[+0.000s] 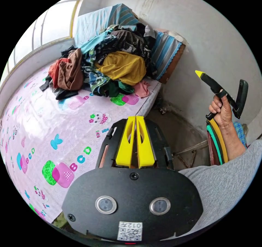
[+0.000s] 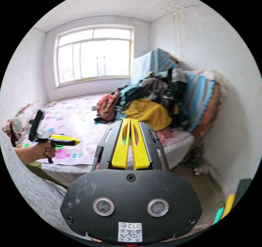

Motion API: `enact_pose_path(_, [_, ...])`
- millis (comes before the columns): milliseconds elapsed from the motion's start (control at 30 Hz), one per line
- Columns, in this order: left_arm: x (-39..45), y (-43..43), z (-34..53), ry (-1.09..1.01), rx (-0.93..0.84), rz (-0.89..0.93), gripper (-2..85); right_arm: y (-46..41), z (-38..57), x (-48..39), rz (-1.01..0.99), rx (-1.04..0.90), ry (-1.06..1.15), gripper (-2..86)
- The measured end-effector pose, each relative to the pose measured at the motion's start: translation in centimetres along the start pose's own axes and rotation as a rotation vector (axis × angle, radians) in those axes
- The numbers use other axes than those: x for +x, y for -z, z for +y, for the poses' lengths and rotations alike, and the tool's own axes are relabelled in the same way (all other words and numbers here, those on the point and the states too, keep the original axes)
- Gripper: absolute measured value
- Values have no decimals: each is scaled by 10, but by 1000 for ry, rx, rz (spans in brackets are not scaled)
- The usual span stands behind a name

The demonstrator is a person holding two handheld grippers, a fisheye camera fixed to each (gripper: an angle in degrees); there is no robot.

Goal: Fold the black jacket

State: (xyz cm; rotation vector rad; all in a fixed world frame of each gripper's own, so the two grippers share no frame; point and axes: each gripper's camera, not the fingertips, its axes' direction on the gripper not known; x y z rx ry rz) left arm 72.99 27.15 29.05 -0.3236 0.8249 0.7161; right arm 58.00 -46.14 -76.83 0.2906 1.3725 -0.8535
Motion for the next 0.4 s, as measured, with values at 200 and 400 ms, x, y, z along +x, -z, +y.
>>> enact_pose_path(200, [-90, 48, -5, 195, 45, -63, 3, -136, -77, -88, -231, -125, 146, -9])
enact_pose_path(400, [-133, 80, -16, 335, 79, -138, 4, -276, -149, -128, -337, -250, 337, -7])
